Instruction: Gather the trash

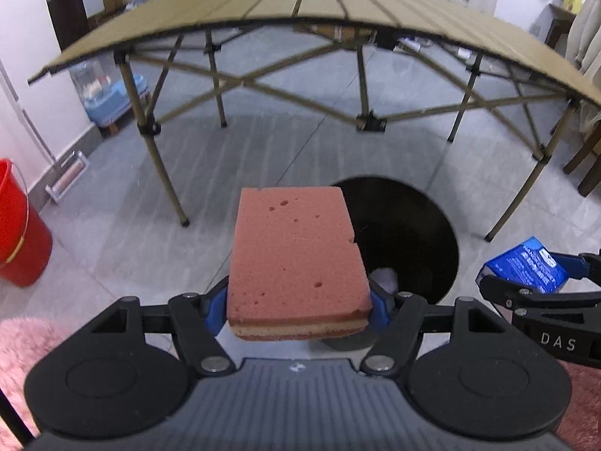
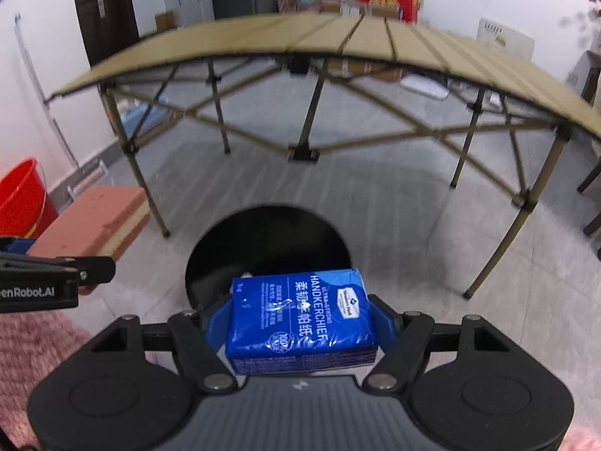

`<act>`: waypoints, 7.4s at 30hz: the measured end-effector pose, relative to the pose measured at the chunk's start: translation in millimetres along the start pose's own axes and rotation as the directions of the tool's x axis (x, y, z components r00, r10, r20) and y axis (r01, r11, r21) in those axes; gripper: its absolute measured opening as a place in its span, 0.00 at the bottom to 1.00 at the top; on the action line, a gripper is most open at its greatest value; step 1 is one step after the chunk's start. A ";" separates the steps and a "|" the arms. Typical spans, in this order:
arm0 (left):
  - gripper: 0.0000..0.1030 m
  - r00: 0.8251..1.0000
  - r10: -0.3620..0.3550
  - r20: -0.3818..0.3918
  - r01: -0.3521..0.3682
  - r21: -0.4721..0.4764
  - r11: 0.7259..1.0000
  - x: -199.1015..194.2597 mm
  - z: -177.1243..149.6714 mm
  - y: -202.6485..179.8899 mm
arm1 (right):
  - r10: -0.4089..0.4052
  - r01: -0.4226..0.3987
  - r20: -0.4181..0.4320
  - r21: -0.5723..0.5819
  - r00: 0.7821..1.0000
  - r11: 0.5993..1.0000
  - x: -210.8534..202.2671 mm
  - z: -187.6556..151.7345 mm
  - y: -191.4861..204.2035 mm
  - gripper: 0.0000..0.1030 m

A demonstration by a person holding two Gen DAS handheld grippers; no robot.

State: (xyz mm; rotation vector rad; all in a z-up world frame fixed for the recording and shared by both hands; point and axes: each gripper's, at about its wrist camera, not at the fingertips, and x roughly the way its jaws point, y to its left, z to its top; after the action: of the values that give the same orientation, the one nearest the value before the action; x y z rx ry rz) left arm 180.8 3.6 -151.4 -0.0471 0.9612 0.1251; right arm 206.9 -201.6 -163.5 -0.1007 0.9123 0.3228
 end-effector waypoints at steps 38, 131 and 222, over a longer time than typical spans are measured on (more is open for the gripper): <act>0.69 0.972 0.085 -0.217 -0.098 -0.047 0.994 103.0 -8.2 30.3 | -0.009 0.003 -0.206 -0.031 0.979 1.000 103.0 -0.9 18.0 0.70; 0.69 0.959 0.133 -0.251 -0.127 0.040 0.991 168.9 50.3 -136.8 | -0.268 0.269 -0.042 0.279 0.963 0.922 78.7 56.0 -149.2 1.00; 1.00 0.960 -0.066 0.272 0.051 0.062 0.997 -178.1 -43.5 27.4 | -0.008 -0.019 0.266 0.097 0.964 0.995 -202.0 -34.3 47.2 1.00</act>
State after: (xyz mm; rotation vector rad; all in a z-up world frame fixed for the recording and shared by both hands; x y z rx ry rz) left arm 41.1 11.3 -29.9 -0.0077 0.6852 0.0483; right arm 51.2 -211.3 -22.5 0.0368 0.6598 0.2876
